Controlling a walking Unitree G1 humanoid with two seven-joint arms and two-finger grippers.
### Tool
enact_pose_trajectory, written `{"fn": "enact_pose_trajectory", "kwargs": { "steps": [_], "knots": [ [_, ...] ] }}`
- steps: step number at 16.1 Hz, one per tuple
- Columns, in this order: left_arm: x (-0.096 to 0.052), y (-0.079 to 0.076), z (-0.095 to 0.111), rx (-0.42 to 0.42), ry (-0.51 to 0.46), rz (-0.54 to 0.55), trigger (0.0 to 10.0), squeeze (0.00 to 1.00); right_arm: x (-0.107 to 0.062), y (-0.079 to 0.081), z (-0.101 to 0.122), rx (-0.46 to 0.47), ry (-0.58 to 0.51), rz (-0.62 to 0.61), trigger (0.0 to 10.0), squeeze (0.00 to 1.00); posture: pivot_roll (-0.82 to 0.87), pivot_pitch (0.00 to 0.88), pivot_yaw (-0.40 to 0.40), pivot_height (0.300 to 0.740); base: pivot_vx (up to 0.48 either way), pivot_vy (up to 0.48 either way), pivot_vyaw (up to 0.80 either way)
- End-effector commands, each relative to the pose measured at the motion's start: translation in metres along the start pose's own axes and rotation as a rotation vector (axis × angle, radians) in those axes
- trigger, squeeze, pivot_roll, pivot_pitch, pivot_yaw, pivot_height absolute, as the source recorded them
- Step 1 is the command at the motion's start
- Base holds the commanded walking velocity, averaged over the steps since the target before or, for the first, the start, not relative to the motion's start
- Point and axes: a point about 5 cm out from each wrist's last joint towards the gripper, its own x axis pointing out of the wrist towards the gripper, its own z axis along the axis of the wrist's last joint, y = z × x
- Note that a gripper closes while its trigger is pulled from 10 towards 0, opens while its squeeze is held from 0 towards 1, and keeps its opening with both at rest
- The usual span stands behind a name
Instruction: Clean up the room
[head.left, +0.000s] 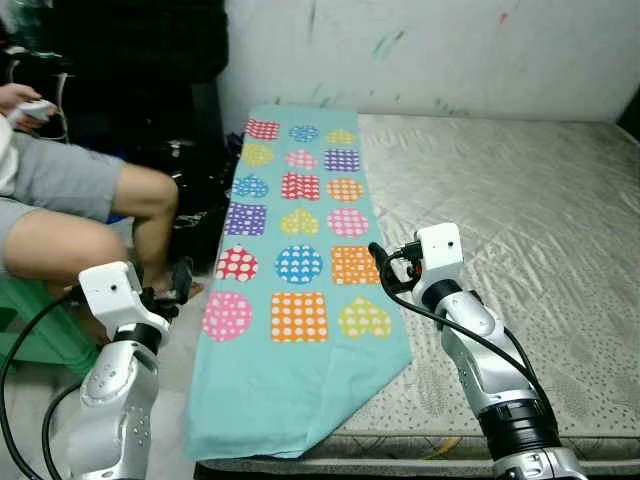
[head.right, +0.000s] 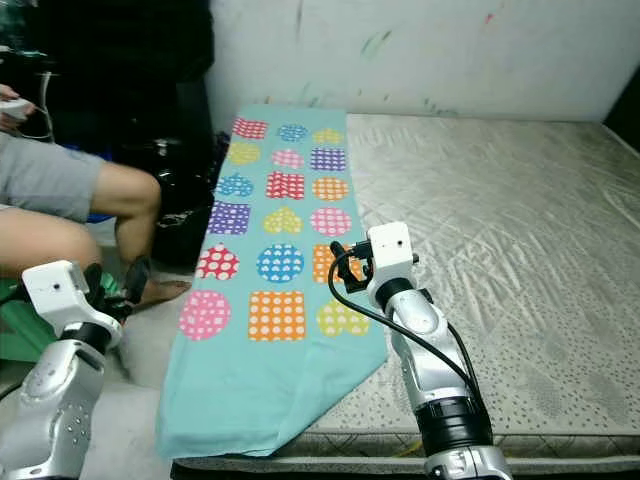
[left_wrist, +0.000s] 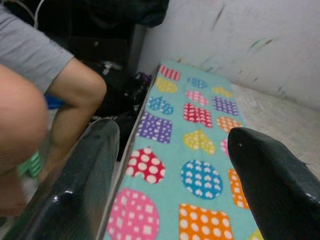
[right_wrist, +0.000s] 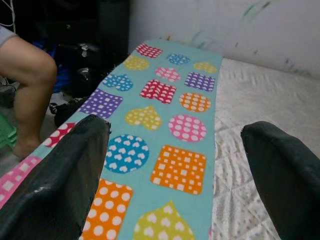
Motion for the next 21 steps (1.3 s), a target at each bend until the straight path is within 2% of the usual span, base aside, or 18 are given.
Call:
{"fn": "enact_pose_trajectory", "kwargs": {
  "steps": [1,3,6,8,10,12,14,16,18,21],
  "knots": [
    [-0.004,-0.001,-0.006,0.005,0.021,0.013,10.0,0.00,-0.001,-0.008,0.007,0.024,-0.016,-0.044,10.0,0.00,0.00,0.000,-0.041,0.740,0.000,0.000,0.00],
    [-0.010,-0.002,-0.011,0.016,0.049,0.002,10.0,0.00,-0.003,-0.008,0.010,0.017,-0.018,-0.034,10.0,0.00,-0.01,0.000,-0.041,0.740,0.000,0.000,0.00],
    [-0.020,-0.004,-0.019,0.014,0.071,-0.019,10.0,0.00,-0.009,-0.006,-0.001,0.019,0.007,-0.052,10.0,0.00,-0.02,0.000,-0.056,0.740,0.000,0.000,0.00],
    [-0.026,-0.012,-0.029,-0.011,0.102,-0.019,10.0,0.00,-0.018,0.000,-0.003,0.041,0.011,-0.039,10.0,0.00,-0.01,0.000,-0.074,0.740,0.000,0.000,0.00],
    [-0.030,-0.014,-0.027,-0.017,0.100,-0.018,10.0,0.00,-0.024,0.003,-0.011,0.059,0.039,-0.023,10.0,0.00,0.02,0.000,-0.081,0.722,0.000,0.000,0.00],
    [-0.039,-0.006,-0.023,-0.009,0.106,0.006,10.0,0.00,-0.032,0.013,-0.021,0.072,0.073,0.000,10.0,0.00,0.03,0.000,-0.069,0.697,0.000,0.000,0.00],
    [-0.043,-0.005,-0.025,-0.002,0.119,0.000,10.0,0.00,-0.037,0.017,-0.025,0.080,0.089,0.001,10.0,0.00,0.03,0.016,-0.066,0.682,0.000,0.000,0.00],
    [-0.045,-0.007,-0.025,-0.006,0.130,0.006,10.0,0.00,-0.038,0.017,-0.025,0.084,0.091,-0.004,10.0,0.00,0.02,0.032,-0.060,0.657,0.000,0.000,0.00],
    [-0.044,-0.014,-0.023,0.012,0.122,-0.027,10.0,0.00,-0.036,0.014,-0.022,0.078,0.083,-0.010,10.0,0.00,0.01,0.036,-0.059,0.657,0.000,0.000,0.00],
    [-0.038,-0.010,-0.019,-0.013,0.108,-0.005,10.0,0.00,-0.037,0.011,-0.022,0.071,0.084,-0.020,10.0,0.00,0.01,0.034,-0.062,0.657,0.000,0.000,0.00]
  ]
}}
